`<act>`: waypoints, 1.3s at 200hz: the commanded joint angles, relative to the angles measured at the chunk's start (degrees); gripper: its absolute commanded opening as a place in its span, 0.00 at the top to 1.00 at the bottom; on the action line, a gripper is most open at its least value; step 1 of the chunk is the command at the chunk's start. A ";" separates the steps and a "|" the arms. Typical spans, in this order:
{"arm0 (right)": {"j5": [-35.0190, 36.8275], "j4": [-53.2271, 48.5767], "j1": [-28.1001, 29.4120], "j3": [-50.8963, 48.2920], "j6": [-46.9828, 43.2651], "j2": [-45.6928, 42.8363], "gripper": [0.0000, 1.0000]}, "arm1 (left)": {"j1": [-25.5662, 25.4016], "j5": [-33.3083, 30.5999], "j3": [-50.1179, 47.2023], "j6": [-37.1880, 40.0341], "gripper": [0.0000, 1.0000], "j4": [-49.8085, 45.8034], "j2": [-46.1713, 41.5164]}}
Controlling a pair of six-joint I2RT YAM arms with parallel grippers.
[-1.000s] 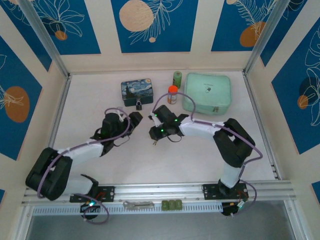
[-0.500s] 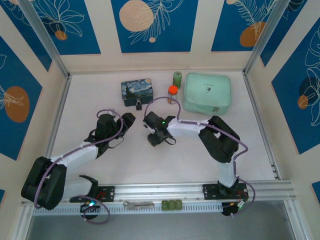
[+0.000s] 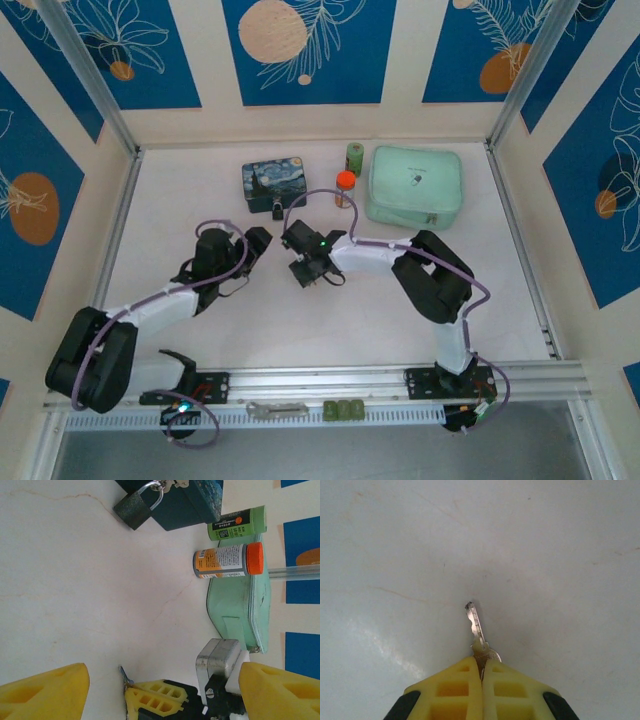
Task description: Unlock the padlock with the key
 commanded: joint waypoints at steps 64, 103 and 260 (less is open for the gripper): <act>-27.62 13.14 -10.14 -14.51 6.14 -11.80 1.00 | -3.68 3.87 1.19 -6.56 0.22 12.92 8.58; -37.59 16.18 -15.30 -17.88 10.37 -16.30 1.00 | -3.80 6.70 3.71 -4.45 0.23 13.89 8.94; -30.88 20.79 -17.97 -20.19 31.59 -25.08 1.00 | -9.81 7.37 3.25 -8.92 0.27 35.91 20.35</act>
